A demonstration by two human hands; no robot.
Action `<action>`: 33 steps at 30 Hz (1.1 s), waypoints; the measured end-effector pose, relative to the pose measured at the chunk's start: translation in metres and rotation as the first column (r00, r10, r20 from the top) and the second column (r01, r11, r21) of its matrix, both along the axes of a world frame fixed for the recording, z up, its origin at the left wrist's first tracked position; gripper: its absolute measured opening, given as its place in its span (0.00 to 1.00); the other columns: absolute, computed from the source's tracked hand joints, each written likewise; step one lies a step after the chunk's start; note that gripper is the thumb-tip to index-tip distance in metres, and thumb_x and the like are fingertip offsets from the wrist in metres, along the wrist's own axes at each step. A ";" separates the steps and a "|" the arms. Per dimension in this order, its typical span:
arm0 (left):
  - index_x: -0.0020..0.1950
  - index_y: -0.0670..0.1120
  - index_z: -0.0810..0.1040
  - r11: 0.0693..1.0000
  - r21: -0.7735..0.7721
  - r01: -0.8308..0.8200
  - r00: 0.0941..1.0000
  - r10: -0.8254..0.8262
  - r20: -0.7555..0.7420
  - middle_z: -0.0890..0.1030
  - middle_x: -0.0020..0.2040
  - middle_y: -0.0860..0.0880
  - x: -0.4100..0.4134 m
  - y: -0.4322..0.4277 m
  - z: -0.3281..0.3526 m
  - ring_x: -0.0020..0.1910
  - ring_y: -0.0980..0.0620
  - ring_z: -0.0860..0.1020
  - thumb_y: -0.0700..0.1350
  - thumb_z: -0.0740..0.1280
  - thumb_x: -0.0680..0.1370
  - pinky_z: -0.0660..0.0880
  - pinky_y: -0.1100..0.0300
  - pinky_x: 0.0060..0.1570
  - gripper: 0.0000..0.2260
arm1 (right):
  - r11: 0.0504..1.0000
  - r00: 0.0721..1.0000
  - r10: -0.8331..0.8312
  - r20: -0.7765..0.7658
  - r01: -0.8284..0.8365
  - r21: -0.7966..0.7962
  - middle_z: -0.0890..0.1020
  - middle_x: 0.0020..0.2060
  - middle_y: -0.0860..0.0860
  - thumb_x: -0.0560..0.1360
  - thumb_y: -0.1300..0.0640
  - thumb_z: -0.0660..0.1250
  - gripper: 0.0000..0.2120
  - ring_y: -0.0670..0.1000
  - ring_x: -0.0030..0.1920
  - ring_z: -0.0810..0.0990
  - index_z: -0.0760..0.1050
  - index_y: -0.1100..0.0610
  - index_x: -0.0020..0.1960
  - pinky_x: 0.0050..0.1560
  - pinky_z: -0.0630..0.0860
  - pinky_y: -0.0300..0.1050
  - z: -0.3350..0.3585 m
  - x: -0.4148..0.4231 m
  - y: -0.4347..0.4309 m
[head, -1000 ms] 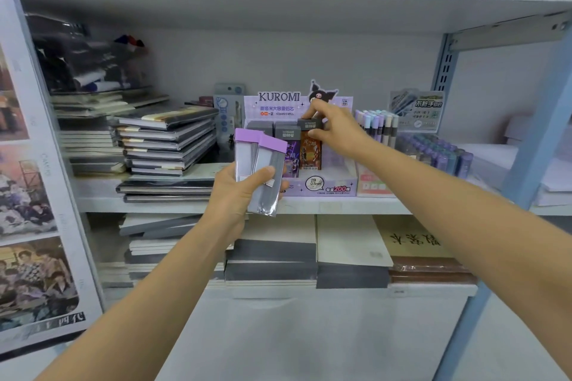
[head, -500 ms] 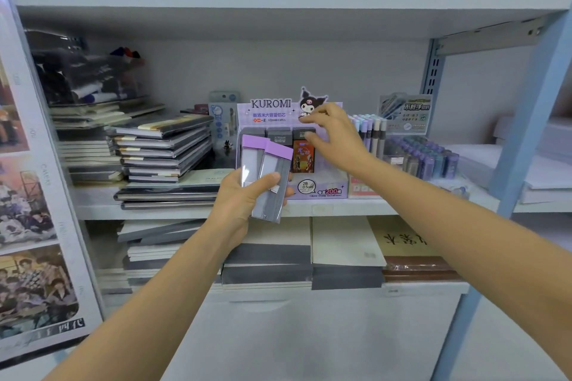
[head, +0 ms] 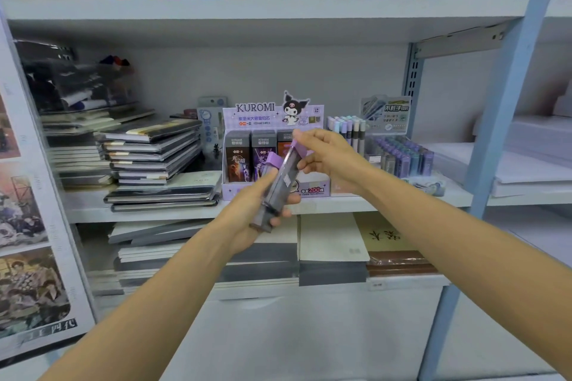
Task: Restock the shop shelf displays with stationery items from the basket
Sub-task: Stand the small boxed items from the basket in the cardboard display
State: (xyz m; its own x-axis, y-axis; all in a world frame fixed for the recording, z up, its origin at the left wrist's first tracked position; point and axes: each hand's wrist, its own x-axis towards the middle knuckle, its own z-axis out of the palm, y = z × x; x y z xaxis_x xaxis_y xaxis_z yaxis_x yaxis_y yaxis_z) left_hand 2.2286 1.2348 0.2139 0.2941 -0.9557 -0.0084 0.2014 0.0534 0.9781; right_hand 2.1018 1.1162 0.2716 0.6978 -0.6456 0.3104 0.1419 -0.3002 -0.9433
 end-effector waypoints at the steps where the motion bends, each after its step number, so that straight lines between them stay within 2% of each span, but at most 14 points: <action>1: 0.56 0.48 0.79 1.000 -0.004 0.005 1.000 -0.005 -0.011 0.84 0.44 0.46 -0.002 0.000 0.001 0.27 0.53 0.75 0.60 0.62 0.77 0.67 0.65 0.22 0.18 | 1.000 1.000 0.002 -0.007 -0.002 -0.013 0.81 0.42 0.55 0.77 0.52 0.68 0.15 0.48 0.33 0.79 0.73 0.63 0.55 0.39 0.78 0.40 0.000 -0.002 0.000; 4: 0.54 0.46 0.79 1.000 -0.019 -0.017 1.000 0.018 0.018 0.81 0.37 0.47 -0.006 -0.003 0.004 0.25 0.55 0.71 0.58 0.69 0.70 0.62 0.66 0.21 0.20 | 0.997 1.000 -0.018 -0.021 0.016 -0.069 0.82 0.38 0.54 0.76 0.59 0.70 0.09 0.49 0.33 0.80 0.72 0.61 0.51 0.38 0.78 0.40 0.000 -0.007 0.000; 7: 0.51 0.46 0.79 0.998 -0.027 -0.049 0.996 0.051 0.079 0.79 0.35 0.49 -0.007 -0.006 0.006 0.27 0.54 0.70 0.61 0.67 0.73 0.59 0.64 0.25 0.18 | 0.991 0.994 -0.067 -0.090 0.056 -0.120 0.82 0.43 0.57 0.76 0.66 0.67 0.10 0.51 0.39 0.82 0.73 0.64 0.57 0.41 0.80 0.40 0.006 -0.011 -0.006; 9: 0.52 0.46 0.80 0.997 -0.049 -0.068 0.998 0.068 0.014 0.79 0.35 0.47 -0.005 -0.006 0.008 0.28 0.53 0.71 0.61 0.59 0.79 0.60 0.64 0.24 0.21 | 0.981 0.984 -0.124 -0.128 0.102 -0.162 0.81 0.51 0.59 0.77 0.67 0.66 0.14 0.53 0.46 0.83 0.73 0.63 0.62 0.43 0.81 0.40 0.012 -0.016 -0.012; 11: 0.54 0.43 0.78 0.991 -0.036 -0.126 0.991 0.125 -0.046 0.80 0.35 0.45 -0.001 -0.006 0.012 0.28 0.52 0.71 0.57 0.55 0.82 0.63 0.64 0.22 0.20 | 0.965 0.976 -0.179 -0.121 0.150 -0.213 0.81 0.54 0.60 0.77 0.67 0.66 0.18 0.54 0.48 0.84 0.71 0.62 0.66 0.43 0.82 0.39 0.021 -0.021 -0.018; 15: 0.46 0.44 0.79 0.983 -0.076 -0.169 0.982 0.175 0.072 0.80 0.33 0.50 0.001 -0.007 0.014 0.30 0.54 0.75 0.51 0.62 0.81 0.70 0.63 0.30 0.13 | 0.883 0.947 -0.320 -0.023 0.290 -0.368 0.82 0.54 0.56 0.77 0.67 0.65 0.15 0.53 0.52 0.82 0.75 0.60 0.63 0.45 0.82 0.41 0.039 -0.025 -0.033; 17: 0.51 0.44 0.80 0.981 -0.122 -0.150 0.984 0.160 0.074 0.85 0.41 0.49 0.003 -0.009 0.014 0.37 0.54 0.83 0.50 0.64 0.80 0.77 0.63 0.37 0.10 | 0.803 0.916 -0.400 0.014 0.358 -0.476 0.82 0.53 0.54 0.77 0.66 0.66 0.13 0.53 0.52 0.82 0.76 0.59 0.61 0.50 0.82 0.48 0.045 -0.023 -0.040; 19: 0.55 0.44 0.79 0.973 -0.154 -0.174 0.982 0.183 0.044 0.86 0.49 0.46 0.006 -0.011 0.013 0.46 0.51 0.84 0.48 0.65 0.80 0.80 0.58 0.43 0.10 | 0.729 0.890 -0.454 0.026 0.389 -0.563 0.82 0.51 0.53 0.76 0.65 0.67 0.11 0.51 0.51 0.81 0.78 0.58 0.58 0.53 0.80 0.50 0.048 -0.021 -0.045; 23: 0.61 0.42 0.75 0.945 -0.195 -0.262 0.957 0.281 0.076 0.85 0.47 0.45 0.011 -0.016 0.011 0.47 0.48 0.83 0.45 0.65 0.80 0.79 0.51 0.50 0.12 | 0.635 0.856 -0.517 0.004 0.386 -0.670 0.83 0.49 0.51 0.75 0.62 0.69 0.09 0.49 0.50 0.81 0.80 0.56 0.55 0.55 0.79 0.48 0.047 -0.009 -0.056; 27: 0.63 0.41 0.75 0.936 -0.221 -0.273 0.946 0.304 0.117 0.84 0.53 0.42 0.015 -0.021 0.009 0.52 0.44 0.82 0.41 0.66 0.79 0.76 0.46 0.58 0.13 | 0.611 0.856 -0.517 -0.006 0.365 -0.703 0.83 0.49 0.51 0.76 0.62 0.69 0.09 0.48 0.49 0.80 0.78 0.55 0.55 0.54 0.79 0.45 0.039 0.006 -0.065; 29: 0.62 0.41 0.76 0.935 -0.234 -0.266 0.945 0.301 0.128 0.84 0.53 0.43 0.018 -0.023 0.006 0.53 0.45 0.82 0.41 0.67 0.78 0.78 0.48 0.56 0.12 | 0.604 0.858 -0.513 -0.025 0.341 -0.720 0.82 0.49 0.51 0.76 0.62 0.69 0.08 0.48 0.47 0.80 0.78 0.54 0.55 0.54 0.79 0.45 0.036 0.012 -0.069; 33: 0.57 0.43 0.79 0.926 -0.274 -0.261 0.938 0.310 0.155 0.86 0.47 0.48 0.021 -0.028 0.000 0.44 0.52 0.85 0.39 0.68 0.78 0.80 0.62 0.39 0.08 | 0.576 0.848 -0.522 -0.094 0.269 -0.772 0.84 0.49 0.51 0.76 0.61 0.69 0.08 0.51 0.49 0.81 0.78 0.52 0.53 0.58 0.77 0.53 0.030 0.019 -0.071</action>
State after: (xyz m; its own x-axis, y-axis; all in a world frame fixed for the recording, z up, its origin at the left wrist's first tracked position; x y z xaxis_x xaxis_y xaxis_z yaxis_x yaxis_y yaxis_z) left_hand 2.2496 1.2069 0.2144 0.5272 -0.7951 0.2997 -0.0489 0.3237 0.9449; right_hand 2.1207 1.0453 0.3012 0.5597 -0.5405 0.6282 -0.3917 -0.8405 -0.3743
